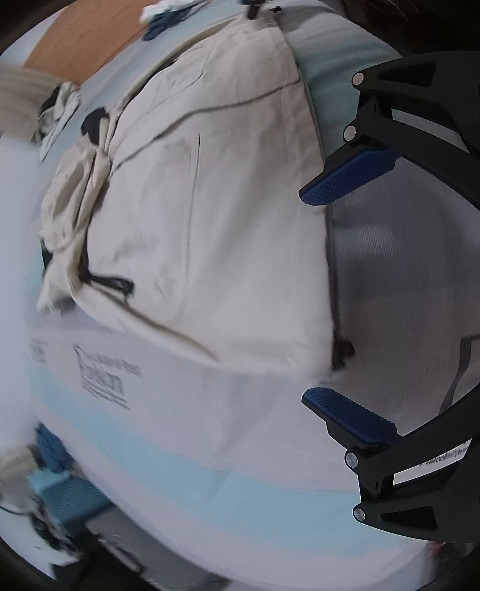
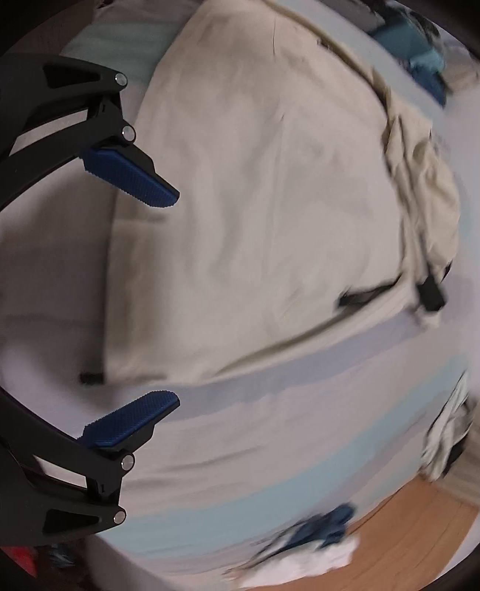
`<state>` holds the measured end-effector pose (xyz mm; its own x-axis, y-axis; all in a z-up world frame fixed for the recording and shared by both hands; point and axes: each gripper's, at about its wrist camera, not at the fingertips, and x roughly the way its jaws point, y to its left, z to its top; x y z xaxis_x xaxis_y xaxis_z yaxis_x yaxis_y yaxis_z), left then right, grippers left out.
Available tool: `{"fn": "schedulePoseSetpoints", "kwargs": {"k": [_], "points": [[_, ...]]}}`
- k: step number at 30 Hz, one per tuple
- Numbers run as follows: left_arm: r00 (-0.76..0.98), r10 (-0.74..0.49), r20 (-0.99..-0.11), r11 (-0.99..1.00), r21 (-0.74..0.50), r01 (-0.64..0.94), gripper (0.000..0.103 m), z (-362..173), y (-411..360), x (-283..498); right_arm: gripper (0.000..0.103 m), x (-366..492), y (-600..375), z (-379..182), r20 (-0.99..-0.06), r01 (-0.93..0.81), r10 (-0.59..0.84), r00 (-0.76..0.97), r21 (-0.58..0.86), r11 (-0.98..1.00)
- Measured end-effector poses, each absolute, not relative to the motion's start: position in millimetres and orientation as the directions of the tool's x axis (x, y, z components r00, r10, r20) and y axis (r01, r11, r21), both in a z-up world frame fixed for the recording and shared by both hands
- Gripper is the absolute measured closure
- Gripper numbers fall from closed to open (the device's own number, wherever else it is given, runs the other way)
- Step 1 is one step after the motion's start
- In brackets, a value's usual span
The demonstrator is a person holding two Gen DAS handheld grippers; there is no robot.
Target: Fold large clothes
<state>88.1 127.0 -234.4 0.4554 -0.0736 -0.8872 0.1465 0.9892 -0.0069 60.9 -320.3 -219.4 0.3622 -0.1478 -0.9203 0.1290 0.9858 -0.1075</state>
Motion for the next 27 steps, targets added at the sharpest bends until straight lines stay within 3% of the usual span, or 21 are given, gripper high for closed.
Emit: {"fn": "schedulePoseSetpoints", "kwargs": {"k": [6, 20, 27], "points": [[0.429, -0.127, -0.894, 0.992, -0.108, 0.069, 0.006, -245.1, 153.4, 95.3, 0.008, 49.6, -341.6, -234.9, -0.938, 0.213, -0.158, 0.309, -0.094, 0.973], [0.369, -0.162, -0.915, 0.984, -0.120, 0.134, 0.007, -254.4, 127.1, 119.9, 0.008, 49.1, -345.6, -239.6, -0.941, 0.204, -0.137, 0.309, -0.075, 0.976], [0.352, -0.132, -0.926, 0.990, -0.105, 0.096, 0.018, -253.2, 130.1, 120.8, 0.008, 51.5, -351.0, -235.0, -0.941, 0.177, -0.072, 0.332, -0.013, 0.984]]}}
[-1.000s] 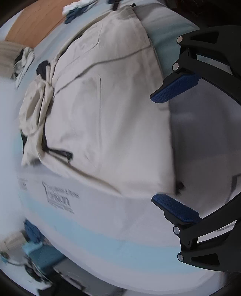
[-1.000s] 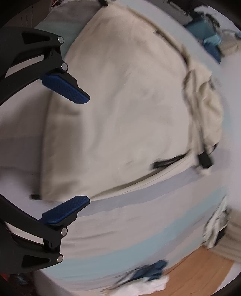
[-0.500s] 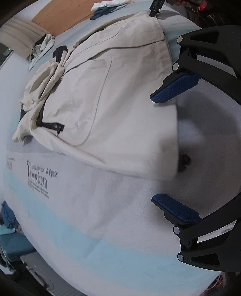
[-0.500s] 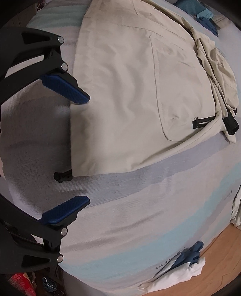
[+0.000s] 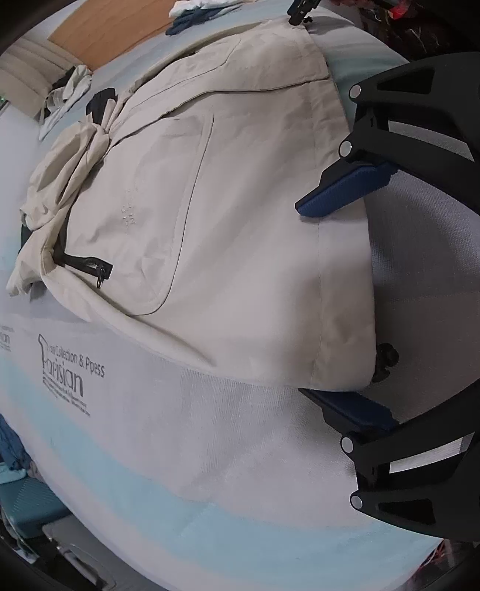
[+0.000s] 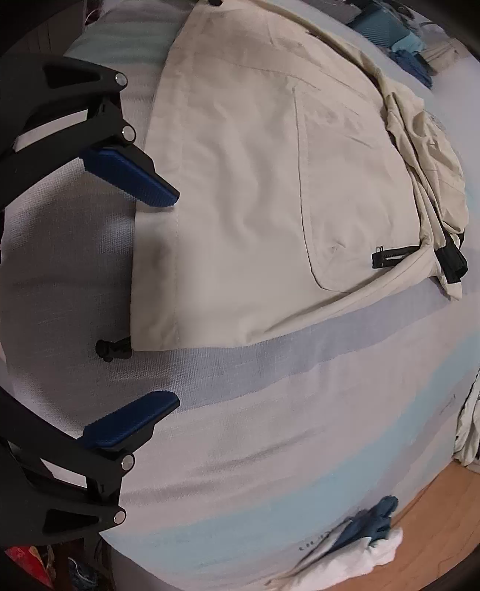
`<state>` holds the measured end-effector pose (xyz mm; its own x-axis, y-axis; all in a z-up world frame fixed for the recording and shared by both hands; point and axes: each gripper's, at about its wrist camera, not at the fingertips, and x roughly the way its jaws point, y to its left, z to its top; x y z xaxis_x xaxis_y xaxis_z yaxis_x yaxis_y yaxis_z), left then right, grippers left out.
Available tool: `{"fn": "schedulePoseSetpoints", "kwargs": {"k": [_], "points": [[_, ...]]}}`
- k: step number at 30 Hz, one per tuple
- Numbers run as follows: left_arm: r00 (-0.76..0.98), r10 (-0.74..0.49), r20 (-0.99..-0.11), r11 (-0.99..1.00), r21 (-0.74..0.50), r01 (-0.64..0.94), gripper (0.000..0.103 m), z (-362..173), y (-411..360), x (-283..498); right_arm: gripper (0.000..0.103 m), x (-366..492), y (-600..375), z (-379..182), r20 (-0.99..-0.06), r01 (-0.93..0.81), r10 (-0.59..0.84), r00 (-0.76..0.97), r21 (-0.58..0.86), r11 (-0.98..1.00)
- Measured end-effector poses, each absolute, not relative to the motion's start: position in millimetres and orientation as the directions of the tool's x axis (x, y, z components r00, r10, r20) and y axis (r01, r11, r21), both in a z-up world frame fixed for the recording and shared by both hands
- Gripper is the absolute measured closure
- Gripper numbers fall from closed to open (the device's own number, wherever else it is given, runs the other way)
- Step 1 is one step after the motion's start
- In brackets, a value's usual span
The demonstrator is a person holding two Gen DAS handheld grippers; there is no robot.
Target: Fold large clothes
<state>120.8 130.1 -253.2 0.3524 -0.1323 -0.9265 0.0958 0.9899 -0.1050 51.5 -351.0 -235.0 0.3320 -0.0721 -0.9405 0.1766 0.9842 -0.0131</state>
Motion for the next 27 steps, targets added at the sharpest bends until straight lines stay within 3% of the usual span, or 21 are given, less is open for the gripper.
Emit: {"fn": "schedulePoseSetpoints", "kwargs": {"k": [8, 11, 13, 16, 22, 27], "points": [[0.334, -0.099, -0.937, 0.995, -0.082, 0.065, 0.038, -254.0, 132.9, 121.5, 0.008, 61.0, -374.7, -238.8, -0.942, 0.253, -0.110, 0.316, -0.028, 0.967], [0.323, -0.106, -0.941, 0.993, -0.083, 0.084, 0.054, -253.7, 129.2, 121.3, 0.008, 65.2, -376.6, -241.3, -0.942, 0.254, -0.064, 0.328, 0.023, 0.967], [0.321, -0.096, -0.942, 0.993, -0.068, 0.097, 0.065, -251.9, 125.3, 120.9, 0.022, 68.5, -369.7, -244.6, -0.948, 0.231, -0.047, 0.313, 0.028, 0.973], [0.322, -0.102, -0.941, 0.991, -0.067, 0.118, 0.080, -245.9, 121.7, 120.7, 0.028, 69.6, -359.3, -247.6, -0.952, 0.225, -0.026, 0.305, 0.045, 0.973], [0.325, -0.122, -0.938, 0.988, -0.082, 0.133, 0.089, -236.3, 119.4, 119.9, 0.038, 70.2, -346.2, -253.7, -0.959, 0.228, -0.004, 0.283, 0.064, 0.972], [0.338, -0.143, -0.930, 0.986, -0.102, 0.134, 0.090, -229.4, 121.6, 118.6, 0.043, 68.3, -345.6, -251.0, -0.964, 0.239, -0.010, 0.267, 0.056, 0.969]]}}
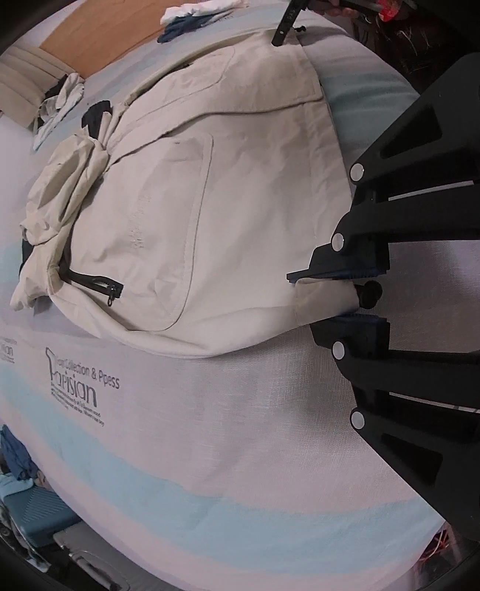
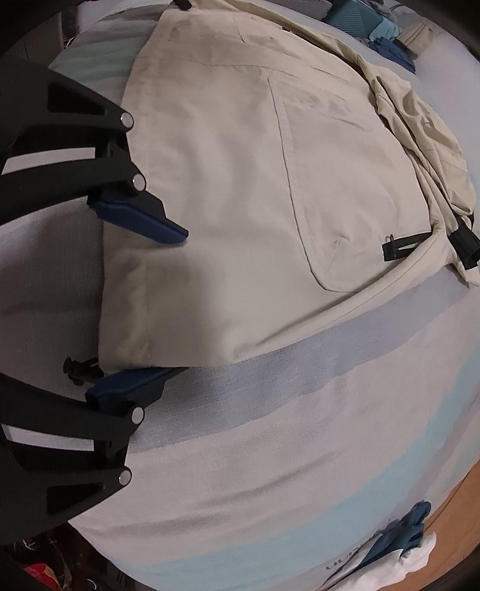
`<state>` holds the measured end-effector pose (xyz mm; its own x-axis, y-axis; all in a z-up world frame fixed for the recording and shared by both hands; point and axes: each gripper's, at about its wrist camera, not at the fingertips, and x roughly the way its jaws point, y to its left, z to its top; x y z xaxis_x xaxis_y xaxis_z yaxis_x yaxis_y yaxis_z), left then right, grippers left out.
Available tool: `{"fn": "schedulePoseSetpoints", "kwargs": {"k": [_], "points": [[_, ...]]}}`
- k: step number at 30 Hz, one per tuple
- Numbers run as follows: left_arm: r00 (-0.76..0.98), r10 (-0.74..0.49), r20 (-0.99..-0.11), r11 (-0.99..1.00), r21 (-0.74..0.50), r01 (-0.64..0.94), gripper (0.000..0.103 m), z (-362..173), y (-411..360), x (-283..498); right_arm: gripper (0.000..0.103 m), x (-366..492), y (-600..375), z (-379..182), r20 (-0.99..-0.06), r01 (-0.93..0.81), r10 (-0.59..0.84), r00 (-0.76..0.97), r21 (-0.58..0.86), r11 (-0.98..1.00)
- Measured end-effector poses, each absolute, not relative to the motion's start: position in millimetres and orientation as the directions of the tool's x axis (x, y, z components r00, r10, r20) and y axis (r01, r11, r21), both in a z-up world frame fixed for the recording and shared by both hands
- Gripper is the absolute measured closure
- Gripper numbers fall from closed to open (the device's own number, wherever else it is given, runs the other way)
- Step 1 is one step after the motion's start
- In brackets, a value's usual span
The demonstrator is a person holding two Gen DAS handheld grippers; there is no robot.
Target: Fold large clothes
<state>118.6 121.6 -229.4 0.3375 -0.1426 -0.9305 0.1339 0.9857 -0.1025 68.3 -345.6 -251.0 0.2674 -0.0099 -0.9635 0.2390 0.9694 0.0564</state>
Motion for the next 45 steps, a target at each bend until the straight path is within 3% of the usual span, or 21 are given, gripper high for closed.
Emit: {"fn": "schedulePoseSetpoints", "kwargs": {"k": [8, 11, 12, 13, 14, 15, 16, 45], "points": [[0.350, -0.144, -0.926, 0.984, -0.095, 0.154, 0.091, -226.2, 118.3, 117.5, 0.042, 75.9, -345.2, -251.2, -0.977, 0.261, -0.039, 0.207, 0.017, 0.965], [0.352, -0.150, -0.924, 0.984, -0.105, 0.145, 0.091, -224.9, 118.9, 117.3, 0.050, 77.4, -342.4, -249.5, -0.979, 0.254, -0.036, 0.199, 0.016, 0.967], [0.353, -0.152, -0.923, 0.984, -0.108, 0.142, 0.091, -224.1, 118.2, 116.8, 0.058, 77.3, -343.0, -247.8, -0.979, 0.258, -0.034, 0.201, 0.019, 0.966], [0.357, -0.153, -0.922, 0.984, -0.108, 0.143, 0.091, -222.4, 118.0, 116.6, 0.073, 76.7, -344.0, -246.0, -0.979, 0.262, -0.038, 0.201, 0.016, 0.965], [0.359, -0.152, -0.921, 0.984, -0.106, 0.146, 0.091, -221.2, 117.7, 116.3, 0.083, 78.4, -342.8, -244.7, -0.979, 0.265, -0.038, 0.202, 0.017, 0.964], [0.363, -0.151, -0.919, 0.983, -0.103, 0.151, 0.091, -219.4, 116.5, 115.7, 0.091, 77.8, -344.2, -241.5, -0.978, 0.270, -0.044, 0.204, 0.014, 0.963], [0.365, -0.153, -0.918, 0.983, -0.103, 0.153, 0.091, -217.9, 116.1, 115.1, 0.093, 76.3, -346.6, -237.2, -0.976, 0.274, -0.027, 0.216, 0.034, 0.961], [0.392, -0.150, -0.908, 0.977, -0.074, 0.202, 0.092, -156.2, 104.2, 132.6, 0.096, 96.1, -333.1, -152.7, -0.938, 0.165, -0.025, 0.346, 0.035, 0.986]]}}
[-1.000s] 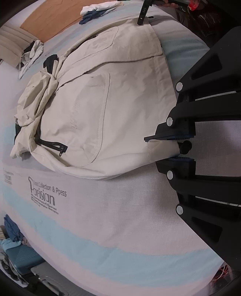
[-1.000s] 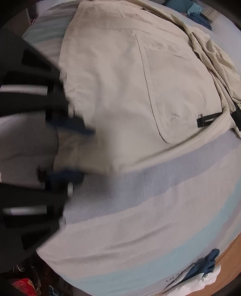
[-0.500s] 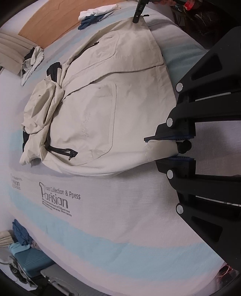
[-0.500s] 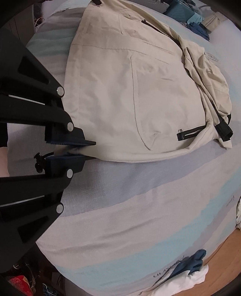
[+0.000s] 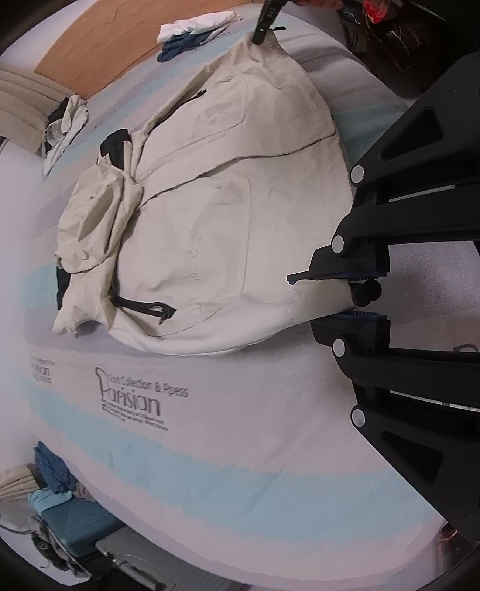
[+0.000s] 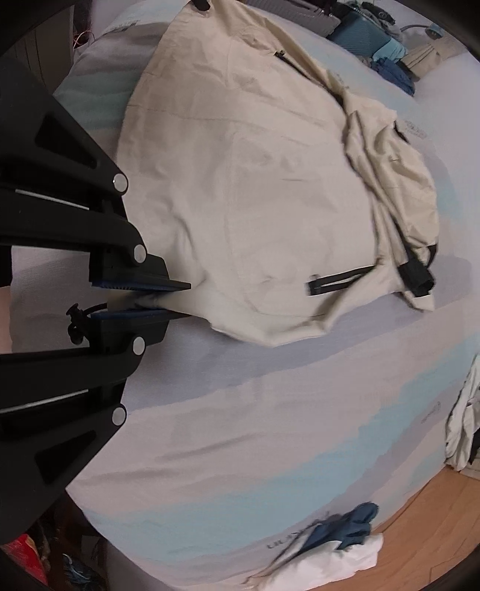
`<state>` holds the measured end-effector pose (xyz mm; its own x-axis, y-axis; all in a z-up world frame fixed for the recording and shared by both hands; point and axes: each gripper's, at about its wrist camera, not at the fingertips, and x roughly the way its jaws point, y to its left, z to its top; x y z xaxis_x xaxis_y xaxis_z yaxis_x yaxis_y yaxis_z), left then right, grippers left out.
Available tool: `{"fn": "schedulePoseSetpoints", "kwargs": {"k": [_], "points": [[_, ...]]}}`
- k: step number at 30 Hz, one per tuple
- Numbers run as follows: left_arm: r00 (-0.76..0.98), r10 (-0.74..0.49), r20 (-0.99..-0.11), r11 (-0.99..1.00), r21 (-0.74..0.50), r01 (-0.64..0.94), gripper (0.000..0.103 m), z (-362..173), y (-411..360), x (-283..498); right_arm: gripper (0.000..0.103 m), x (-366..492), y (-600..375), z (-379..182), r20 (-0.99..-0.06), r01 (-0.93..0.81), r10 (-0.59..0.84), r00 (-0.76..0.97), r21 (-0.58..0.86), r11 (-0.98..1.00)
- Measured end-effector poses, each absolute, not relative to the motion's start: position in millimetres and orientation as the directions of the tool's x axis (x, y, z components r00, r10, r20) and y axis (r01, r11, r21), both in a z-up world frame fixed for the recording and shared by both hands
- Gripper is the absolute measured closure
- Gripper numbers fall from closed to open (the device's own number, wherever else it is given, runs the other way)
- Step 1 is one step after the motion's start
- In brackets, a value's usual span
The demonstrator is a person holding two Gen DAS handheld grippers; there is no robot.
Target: Fold large clothes
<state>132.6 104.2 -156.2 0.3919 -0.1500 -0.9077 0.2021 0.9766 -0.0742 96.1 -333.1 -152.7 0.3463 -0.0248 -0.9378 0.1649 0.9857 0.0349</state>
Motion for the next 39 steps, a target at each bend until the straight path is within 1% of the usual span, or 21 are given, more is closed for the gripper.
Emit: {"fn": "schedulePoseSetpoints", "kwargs": {"k": [9, 12, 15, 19, 21, 24, 29, 31, 35, 39], "points": [[0.414, -0.083, -0.906, 0.986, -0.015, 0.165, 0.092, -114.9, 92.4, 182.0, 0.096, 165.5, -347.7, -112.2, -0.906, 0.083, 0.069, 0.417, 0.114, 0.990], [0.421, -0.087, -0.903, 0.990, -0.030, 0.140, 0.092, -103.2, 89.7, 212.8, 0.096, 196.2, -349.4, -98.8, -0.895, 0.032, 0.093, 0.437, 0.119, 0.992], [0.435, -0.089, -0.896, 0.990, -0.033, 0.135, 0.092, -91.3, 87.9, 251.1, 0.097, 231.1, -358.7, -90.5, -0.886, 0.028, 0.128, 0.446, 0.157, 0.987], [0.432, -0.110, -0.895, 0.990, -0.059, 0.130, 0.092, -83.7, 97.4, 317.5, 0.097, 290.9, -368.5, -81.0, -0.874, 0.034, 0.129, 0.468, 0.163, 0.986], [0.434, -0.110, -0.894, 0.987, -0.048, 0.151, 0.092, -84.6, 100.8, 352.6, 0.097, 320.2, -369.8, -79.8, -0.875, 0.035, 0.112, 0.470, 0.145, 0.989], [0.411, -0.124, -0.903, 0.984, -0.059, 0.168, 0.092, -95.9, 108.8, 408.6, 0.097, 371.6, -374.4, -84.5, -0.887, 0.062, 0.101, 0.451, 0.144, 0.988], [0.356, -0.158, -0.921, 0.978, -0.097, 0.183, 0.092, -126.6, 111.2, 511.4, 0.097, 477.4, -381.9, -112.4, -0.923, 0.092, 0.066, 0.380, 0.109, 0.990], [0.352, -0.150, -0.924, 0.977, -0.083, 0.199, 0.092, -137.2, 100.9, 554.6, 0.097, 511.4, -385.4, -122.9, -0.929, 0.099, 0.035, 0.368, 0.077, 0.992], [0.376, -0.138, -0.916, 0.970, -0.049, 0.236, 0.092, -144.8, 79.7, 601.2, 0.097, 554.3, -392.8, -141.8, -0.938, 0.119, -0.001, 0.346, 0.043, 0.992], [0.369, -0.130, -0.920, 0.972, -0.045, 0.231, 0.092, -159.6, 67.3, 638.2, 0.097, 581.3, -406.0, -167.1, -0.948, 0.144, -0.005, 0.318, 0.043, 0.989]]}}
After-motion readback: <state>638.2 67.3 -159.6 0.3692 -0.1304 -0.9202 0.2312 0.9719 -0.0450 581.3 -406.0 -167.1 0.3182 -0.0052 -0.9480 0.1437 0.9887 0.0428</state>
